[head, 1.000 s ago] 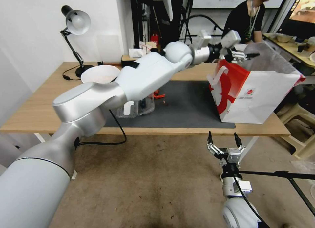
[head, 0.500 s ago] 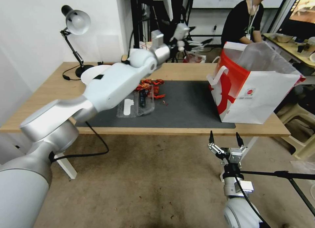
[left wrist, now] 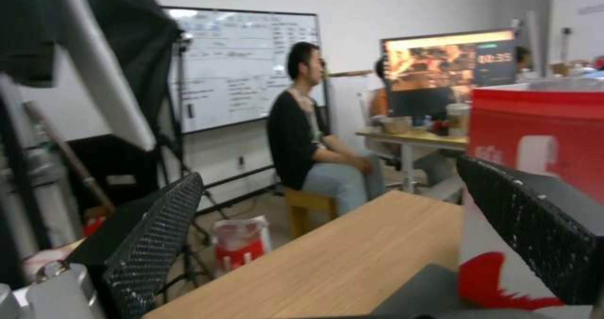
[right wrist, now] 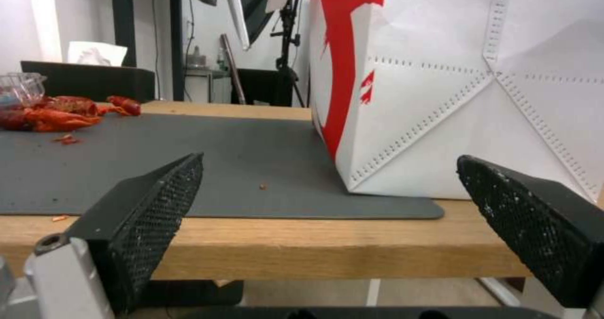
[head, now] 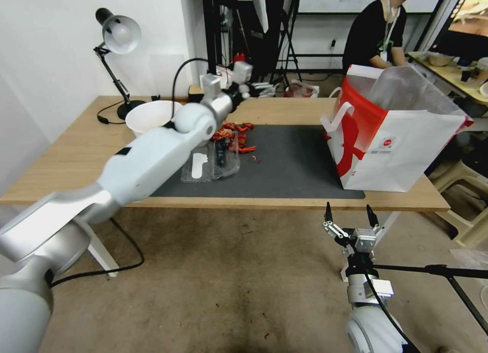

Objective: Pick up the trash from the table and place it into the takeout bag.

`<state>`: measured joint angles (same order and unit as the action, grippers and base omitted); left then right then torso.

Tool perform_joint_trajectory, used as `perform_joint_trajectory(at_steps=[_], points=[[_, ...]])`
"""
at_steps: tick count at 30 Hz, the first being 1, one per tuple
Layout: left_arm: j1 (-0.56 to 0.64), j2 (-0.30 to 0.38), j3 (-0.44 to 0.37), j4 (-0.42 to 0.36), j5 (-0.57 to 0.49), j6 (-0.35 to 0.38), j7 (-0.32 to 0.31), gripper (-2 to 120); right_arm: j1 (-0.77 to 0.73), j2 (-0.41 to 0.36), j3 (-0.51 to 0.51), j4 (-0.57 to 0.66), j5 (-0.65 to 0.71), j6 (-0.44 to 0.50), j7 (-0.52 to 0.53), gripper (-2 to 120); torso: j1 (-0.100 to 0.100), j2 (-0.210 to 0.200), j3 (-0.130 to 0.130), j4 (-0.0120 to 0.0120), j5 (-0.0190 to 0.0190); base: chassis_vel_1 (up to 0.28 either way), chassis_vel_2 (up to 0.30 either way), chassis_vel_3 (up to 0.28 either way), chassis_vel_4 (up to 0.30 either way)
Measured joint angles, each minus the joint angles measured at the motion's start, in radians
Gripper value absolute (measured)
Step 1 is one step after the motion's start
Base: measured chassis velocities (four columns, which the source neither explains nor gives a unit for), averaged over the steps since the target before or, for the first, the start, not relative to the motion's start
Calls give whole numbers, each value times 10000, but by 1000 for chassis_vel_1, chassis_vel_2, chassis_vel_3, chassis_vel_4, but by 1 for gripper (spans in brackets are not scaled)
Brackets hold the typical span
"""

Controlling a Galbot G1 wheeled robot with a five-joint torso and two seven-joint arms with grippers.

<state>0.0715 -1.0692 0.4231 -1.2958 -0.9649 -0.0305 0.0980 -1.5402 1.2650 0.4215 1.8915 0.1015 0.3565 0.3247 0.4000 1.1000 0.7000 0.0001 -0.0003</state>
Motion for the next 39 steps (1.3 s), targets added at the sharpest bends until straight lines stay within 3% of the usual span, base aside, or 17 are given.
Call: perform_joint_trajectory(at_steps=[6, 8, 21, 26, 29, 39], points=[[1039, 712, -1215, -963, 265, 361, -546, 100, -3, 21, -14, 0, -17, 0, 0, 100, -1, 0, 0, 0, 2, 0, 0, 0, 0], [1784, 1104, -2021, -1427, 398, 432, -698, 100, 6, 15, -35, -1, -22, 0, 0, 100, -2, 1, -1, -1, 2, 0, 0, 0, 0], [4968, 2133, -4449, -2982, 1557, 530, -1010, 100, 77, 32, -150, -22, -115, -122, -6, 100, -2, 1, -1, -1, 2, 0, 0, 0, 0], [5963, 2271, -5238, -3575, 1983, 537, -1180, 100, 76, 56, -158, -18, -156, -170, -3, 100, -2, 1, -1, 1, 3, 0, 0, 0, 0], [7141, 2258, -6129, -4226, 2427, 529, -1479, 100, 54, 99, -161, -2, -204, -196, 23, 100, -2, 0, 1, -3, 1, 0, 0, 0, 0], [9251, 2040, -7578, -5174, 3133, 225, -1467, 100, 24, 126, -166, 16, -254, -217, 63, 100, -2, 1, 0, 0, 3, 0, 0, 0, 0]])
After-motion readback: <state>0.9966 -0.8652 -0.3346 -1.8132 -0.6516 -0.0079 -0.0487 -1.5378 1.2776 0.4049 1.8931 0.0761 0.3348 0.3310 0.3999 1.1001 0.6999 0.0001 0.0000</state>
